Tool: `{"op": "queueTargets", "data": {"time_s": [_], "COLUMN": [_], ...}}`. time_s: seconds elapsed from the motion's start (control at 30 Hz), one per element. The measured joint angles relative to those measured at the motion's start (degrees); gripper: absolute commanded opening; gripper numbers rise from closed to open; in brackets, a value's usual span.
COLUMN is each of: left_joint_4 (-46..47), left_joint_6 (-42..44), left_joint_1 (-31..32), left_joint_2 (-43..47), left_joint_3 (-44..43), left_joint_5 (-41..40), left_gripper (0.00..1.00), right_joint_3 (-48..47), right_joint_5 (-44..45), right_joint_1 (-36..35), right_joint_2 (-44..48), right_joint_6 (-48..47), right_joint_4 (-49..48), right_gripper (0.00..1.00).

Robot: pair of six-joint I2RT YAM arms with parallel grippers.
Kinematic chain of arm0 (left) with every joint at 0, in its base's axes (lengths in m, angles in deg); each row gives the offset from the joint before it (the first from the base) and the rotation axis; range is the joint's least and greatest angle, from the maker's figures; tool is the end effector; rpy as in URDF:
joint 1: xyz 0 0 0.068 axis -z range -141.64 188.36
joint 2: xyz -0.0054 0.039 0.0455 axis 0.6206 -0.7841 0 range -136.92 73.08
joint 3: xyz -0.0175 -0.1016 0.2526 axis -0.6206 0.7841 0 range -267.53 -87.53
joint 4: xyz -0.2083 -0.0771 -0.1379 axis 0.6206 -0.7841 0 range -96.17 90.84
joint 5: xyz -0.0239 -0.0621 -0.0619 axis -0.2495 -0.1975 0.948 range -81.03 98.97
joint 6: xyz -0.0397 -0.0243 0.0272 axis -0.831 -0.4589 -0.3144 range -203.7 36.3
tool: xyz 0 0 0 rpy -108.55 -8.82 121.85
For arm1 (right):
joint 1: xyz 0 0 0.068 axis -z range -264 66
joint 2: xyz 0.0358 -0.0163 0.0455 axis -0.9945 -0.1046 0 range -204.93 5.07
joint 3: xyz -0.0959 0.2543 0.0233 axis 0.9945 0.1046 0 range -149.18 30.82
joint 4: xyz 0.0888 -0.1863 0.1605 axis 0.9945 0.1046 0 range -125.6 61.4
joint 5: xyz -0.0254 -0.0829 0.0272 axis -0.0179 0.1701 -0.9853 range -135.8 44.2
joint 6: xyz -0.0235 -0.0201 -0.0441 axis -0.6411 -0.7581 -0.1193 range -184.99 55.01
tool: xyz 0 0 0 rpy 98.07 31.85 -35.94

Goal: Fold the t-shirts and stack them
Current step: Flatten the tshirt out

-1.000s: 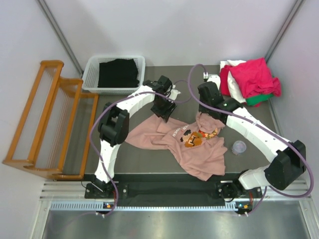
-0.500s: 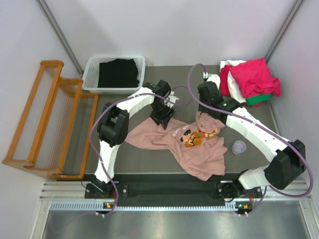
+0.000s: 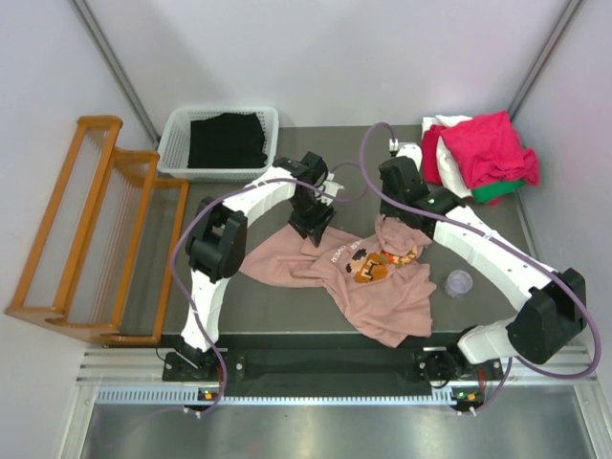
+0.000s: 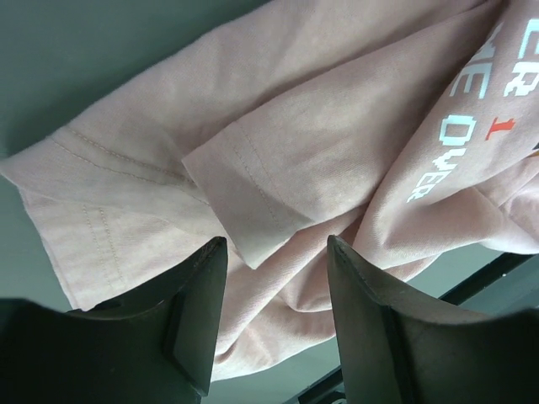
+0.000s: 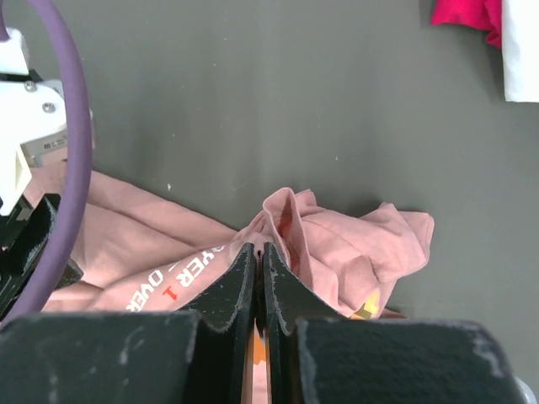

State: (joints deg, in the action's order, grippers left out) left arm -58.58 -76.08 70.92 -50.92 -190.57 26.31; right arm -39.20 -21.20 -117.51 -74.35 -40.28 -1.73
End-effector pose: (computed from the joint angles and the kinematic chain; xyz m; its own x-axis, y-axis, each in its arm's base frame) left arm 0.3617 -0.2434 0.1942 -0.7499 0.6290 -0.2047 0.6610 0.7005 -0.2691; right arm 0.2586 0.1535 0.3193 -0.6234 0.0430 -0.7807 0.0123 0.9989 0.0452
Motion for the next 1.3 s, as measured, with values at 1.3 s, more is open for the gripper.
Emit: {"op": "queueTargets", "data": {"time_s": [1.3], "left_joint_4": [1.14], "left_joint_6": [-0.22], "left_joint_1": [-2.84], "left_joint_2": [-2.16], "left_joint_3": [-4.13], "left_joint_5": [0.22], "left_gripper": [0.51], "right_joint_3": [1.38], "right_joint_5": [-0.74], "right_joint_1": [0.04], "right_joint_2": [-0.26], "right_joint_6": [-0.07], "right_joint_4": [-0.44], "right_gripper": [0.00]}}
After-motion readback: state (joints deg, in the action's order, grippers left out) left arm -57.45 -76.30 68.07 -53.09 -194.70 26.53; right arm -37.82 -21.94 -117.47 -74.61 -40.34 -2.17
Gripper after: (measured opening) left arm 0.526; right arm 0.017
